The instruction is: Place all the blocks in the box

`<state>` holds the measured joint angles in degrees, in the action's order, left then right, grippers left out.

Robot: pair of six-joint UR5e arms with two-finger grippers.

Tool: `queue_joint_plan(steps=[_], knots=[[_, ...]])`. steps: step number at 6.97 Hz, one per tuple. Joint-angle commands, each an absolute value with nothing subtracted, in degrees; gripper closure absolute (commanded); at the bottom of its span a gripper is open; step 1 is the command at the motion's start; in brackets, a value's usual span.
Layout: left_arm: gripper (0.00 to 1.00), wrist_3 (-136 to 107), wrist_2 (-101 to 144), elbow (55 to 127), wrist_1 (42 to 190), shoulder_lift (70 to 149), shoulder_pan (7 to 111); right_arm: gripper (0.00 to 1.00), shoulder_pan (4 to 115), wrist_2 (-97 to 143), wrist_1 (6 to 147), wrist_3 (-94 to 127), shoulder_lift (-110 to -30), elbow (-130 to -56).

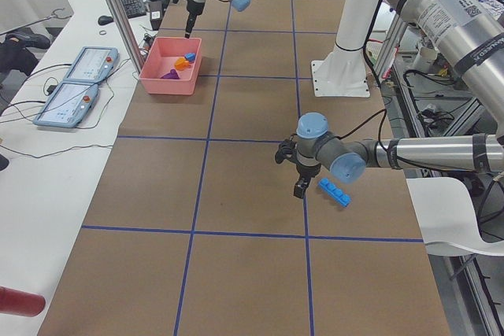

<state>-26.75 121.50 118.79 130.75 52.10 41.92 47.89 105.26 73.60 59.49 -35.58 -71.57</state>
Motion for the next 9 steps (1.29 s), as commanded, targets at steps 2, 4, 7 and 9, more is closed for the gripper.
queue_joint_plan(steps=[2, 4, 7, 9], knots=[[0.01, -34.2, 119.4, 118.2, 133.8, 52.0, 30.8, 0.01, 48.2, 106.4, 73.8, 59.3, -42.0, -78.6], [0.01, -38.4, 116.7, 117.4, 133.9, 52.3, 23.9, 0.01, 50.3, 111.4, 77.7, 58.4, -52.2, -91.9], [0.01, -38.8, 116.3, 114.2, 134.6, 53.8, 20.0, 0.01, 52.3, 115.4, 85.6, 52.1, -67.1, -111.1], [0.01, -40.4, 116.3, 114.2, 134.6, 54.0, 18.1, 0.01, 59.0, 122.7, 86.4, 46.3, -72.9, -114.1]])
